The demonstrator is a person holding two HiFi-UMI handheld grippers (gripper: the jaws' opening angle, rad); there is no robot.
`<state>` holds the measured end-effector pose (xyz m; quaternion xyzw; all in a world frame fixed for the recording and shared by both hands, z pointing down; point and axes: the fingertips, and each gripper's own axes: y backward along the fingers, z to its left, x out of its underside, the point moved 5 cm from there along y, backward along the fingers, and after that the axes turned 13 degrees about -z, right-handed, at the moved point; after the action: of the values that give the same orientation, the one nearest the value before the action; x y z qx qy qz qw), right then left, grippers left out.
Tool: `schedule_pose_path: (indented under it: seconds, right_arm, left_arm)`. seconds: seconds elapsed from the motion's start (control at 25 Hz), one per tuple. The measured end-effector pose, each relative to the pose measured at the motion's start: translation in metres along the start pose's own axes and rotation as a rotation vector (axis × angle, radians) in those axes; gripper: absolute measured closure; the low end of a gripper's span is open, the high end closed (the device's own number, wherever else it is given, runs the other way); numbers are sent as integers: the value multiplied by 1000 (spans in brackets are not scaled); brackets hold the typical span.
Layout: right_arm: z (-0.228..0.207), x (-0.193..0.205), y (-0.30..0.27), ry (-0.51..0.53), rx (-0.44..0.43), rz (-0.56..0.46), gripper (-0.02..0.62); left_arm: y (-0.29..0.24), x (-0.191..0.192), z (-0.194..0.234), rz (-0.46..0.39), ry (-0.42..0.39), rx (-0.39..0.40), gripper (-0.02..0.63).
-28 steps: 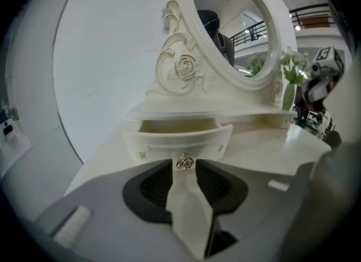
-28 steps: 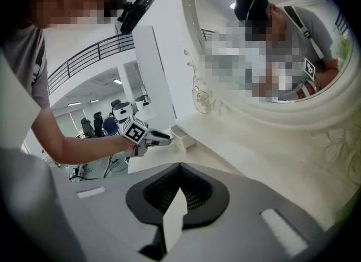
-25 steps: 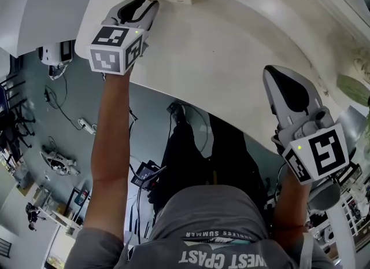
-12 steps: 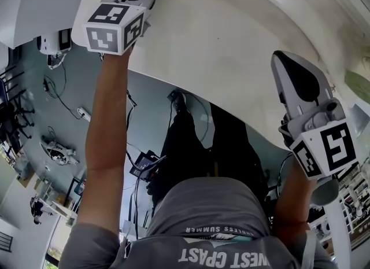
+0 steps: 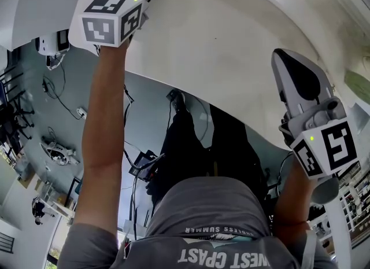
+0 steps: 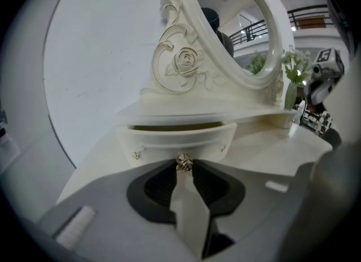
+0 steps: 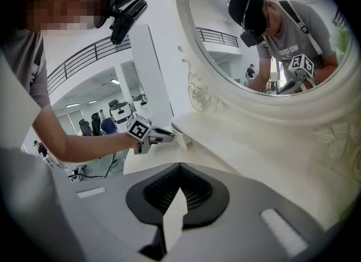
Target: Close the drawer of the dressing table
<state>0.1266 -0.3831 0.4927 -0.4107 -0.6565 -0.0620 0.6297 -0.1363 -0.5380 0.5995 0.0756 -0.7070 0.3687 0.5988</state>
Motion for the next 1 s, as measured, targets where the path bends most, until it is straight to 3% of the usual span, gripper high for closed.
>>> schedule_pose_path:
  seconds: [1.0]
  right_arm:
    - [-3,-12,5,2,18,-18,594]
  left_arm:
    - [-23,-19,9,47,-14,37,515]
